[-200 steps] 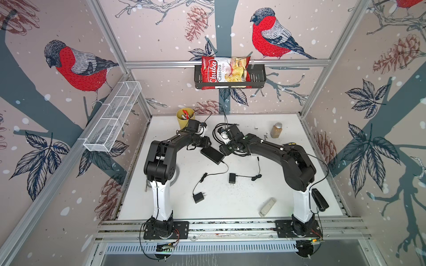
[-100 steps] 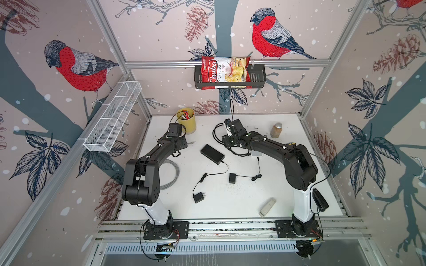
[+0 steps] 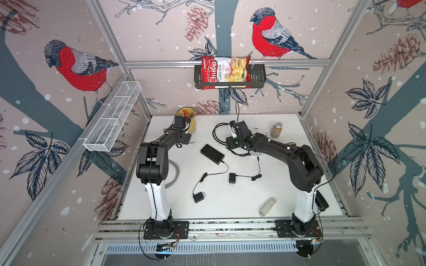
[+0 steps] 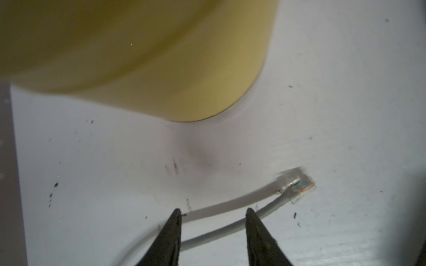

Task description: Insert the plug into the switch port

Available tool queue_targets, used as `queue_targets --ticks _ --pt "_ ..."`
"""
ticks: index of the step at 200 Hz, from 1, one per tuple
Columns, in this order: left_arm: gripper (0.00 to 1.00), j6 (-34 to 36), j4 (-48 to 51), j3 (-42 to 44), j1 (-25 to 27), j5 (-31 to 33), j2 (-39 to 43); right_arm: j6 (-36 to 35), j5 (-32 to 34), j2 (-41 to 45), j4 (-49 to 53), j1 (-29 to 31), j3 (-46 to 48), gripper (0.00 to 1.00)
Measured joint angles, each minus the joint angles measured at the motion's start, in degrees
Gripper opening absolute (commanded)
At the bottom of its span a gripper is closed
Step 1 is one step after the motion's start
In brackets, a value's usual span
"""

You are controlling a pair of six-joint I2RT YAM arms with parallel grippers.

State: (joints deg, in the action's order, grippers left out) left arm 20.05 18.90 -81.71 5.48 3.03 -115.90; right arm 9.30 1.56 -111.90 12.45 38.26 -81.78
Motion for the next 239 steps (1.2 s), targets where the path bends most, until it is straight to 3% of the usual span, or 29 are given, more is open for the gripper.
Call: queue_targets --ticks 46,67,118,166,194,220,239 --pt "0.43 7.50 4.61 -0.52 0.00 -6.12 -2.34 0.00 -0.81 0.11 0.50 -0.07 -0.37 0.67" --pt "0.26 8.55 5.22 -2.01 -0.02 -7.63 -3.78 0.07 -0.81 -0.02 0.52 -0.13 -0.79 0.67" --pt "0.00 9.94 6.08 -1.09 0.44 -10.25 -2.93 1.09 -0.87 -0.22 1.49 -0.13 -0.72 0.67" --pt "0.00 9.86 4.98 3.89 3.06 -12.55 8.20 3.15 -5.42 -0.22 1.09 0.11 -2.25 0.64" --pt "0.00 9.92 2.45 6.71 5.11 -16.13 15.67 9.25 -11.52 -0.22 -1.62 0.09 -4.09 0.62" --pt "0.00 11.08 0.37 7.02 5.51 -20.35 17.29 15.08 -17.68 -0.22 -7.15 0.00 -4.35 0.61" --pt "0.00 13.44 2.01 4.57 5.40 -23.96 16.06 16.13 -21.24 -0.24 -12.70 0.31 -3.82 0.55"
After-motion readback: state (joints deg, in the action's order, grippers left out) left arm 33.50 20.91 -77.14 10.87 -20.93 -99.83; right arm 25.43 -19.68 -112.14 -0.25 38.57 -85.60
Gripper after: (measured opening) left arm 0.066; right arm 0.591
